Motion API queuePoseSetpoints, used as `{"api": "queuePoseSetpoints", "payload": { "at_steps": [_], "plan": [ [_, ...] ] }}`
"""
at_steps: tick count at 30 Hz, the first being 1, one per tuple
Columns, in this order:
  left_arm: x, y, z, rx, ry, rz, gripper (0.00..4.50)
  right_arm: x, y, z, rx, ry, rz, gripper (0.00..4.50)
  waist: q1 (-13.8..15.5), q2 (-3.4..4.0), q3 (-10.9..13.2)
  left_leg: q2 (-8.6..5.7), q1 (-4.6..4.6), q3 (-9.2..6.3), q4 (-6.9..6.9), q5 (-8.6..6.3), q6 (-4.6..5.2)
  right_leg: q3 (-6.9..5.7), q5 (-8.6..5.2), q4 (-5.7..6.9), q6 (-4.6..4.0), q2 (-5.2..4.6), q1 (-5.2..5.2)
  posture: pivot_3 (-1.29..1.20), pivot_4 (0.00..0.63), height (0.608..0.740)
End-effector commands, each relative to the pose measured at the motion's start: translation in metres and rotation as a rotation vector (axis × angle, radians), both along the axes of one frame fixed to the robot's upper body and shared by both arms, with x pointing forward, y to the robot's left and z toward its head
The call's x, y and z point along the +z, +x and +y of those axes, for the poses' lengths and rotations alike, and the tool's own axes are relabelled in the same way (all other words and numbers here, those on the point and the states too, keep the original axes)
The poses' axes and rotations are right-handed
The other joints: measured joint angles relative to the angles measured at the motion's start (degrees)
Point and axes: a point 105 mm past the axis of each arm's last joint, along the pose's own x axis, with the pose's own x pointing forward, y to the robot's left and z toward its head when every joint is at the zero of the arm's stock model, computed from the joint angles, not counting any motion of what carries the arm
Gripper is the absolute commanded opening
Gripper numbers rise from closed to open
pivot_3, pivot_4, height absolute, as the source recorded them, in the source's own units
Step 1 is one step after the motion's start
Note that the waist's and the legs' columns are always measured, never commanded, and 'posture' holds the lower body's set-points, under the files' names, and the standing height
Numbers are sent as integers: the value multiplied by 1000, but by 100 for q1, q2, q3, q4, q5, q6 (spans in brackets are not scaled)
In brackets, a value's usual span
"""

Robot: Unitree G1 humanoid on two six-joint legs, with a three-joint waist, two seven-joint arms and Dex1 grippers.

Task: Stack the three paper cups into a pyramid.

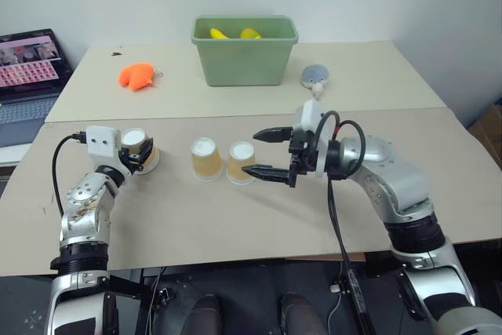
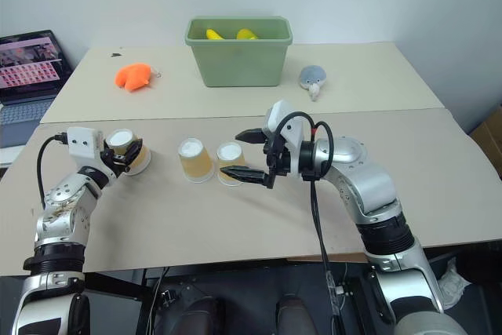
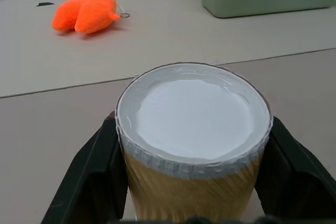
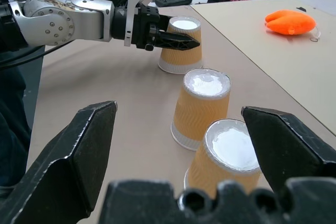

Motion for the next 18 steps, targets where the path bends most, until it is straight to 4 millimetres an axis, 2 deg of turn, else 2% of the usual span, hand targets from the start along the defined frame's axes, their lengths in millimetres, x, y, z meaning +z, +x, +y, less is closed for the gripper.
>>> {"api": "queuePoseSetpoints", "payload": {
  "at_steps": [1, 5, 7, 9, 11, 14, 18],
  "plan": [
    [41, 8, -13, -77, 14, -121, 2861, 10, 0, 0, -14, 32, -58, 4500, 1, 0, 0, 0, 0, 0, 0, 0, 0, 0, 0, 0, 0, 0, 0, 0, 150, 732],
    [78, 20, -40, -245, -2, -172, 2861, 8, 5, 0, -53, 38, -61, 4500, 28, -4, 3, -1, -8, -4, 6, 0, 0, -6, 0, 0, 0, 0, 0, 0, 150, 732],
    [110, 27, -59, -378, -16, -207, 2861, 5, 9, -1, -88, 40, -60, 4500, 33, -6, 4, -3, -14, -4, 9, 0, -1, -7, 2, 3, 3, 0, 0, 0, 150, 732],
    [141, 24, -81, -566, -41, -232, 2861, 3, 13, -2, -125, 48, -57, 4500, 31, -14, 9, -3, -17, -5, 9, 0, 0, -10, 2, 4, 4, 1, -1, 0, 150, 732],
    [162, 17, -98, -737, -76, -237, 2861, 1, 16, -3, -156, 57, -54, 4500, 10, -20, 12, -3, -24, -9, 9, 1, 0, -16, 2, 4, 4, 3, -6, 0, 150, 732],
    [170, 8, -114, -936, -52, -185, 2861, -1, 19, -5, -195, 74, -52, 4500, -42, -19, 13, -5, -29, -7, 11, 1, 0, -15, 1, 1, 5, 1, -8, 0, 150, 732],
    [164, 10, -127, -1041, 27, -109, 2861, -4, 23, -10, -255, 89, -48, 4500, -70, -17, 13, 0, -17, -5, 9, 1, 1, -15, -2, 12, 5, 7, -11, 0, 150, 732]
  ]
}}
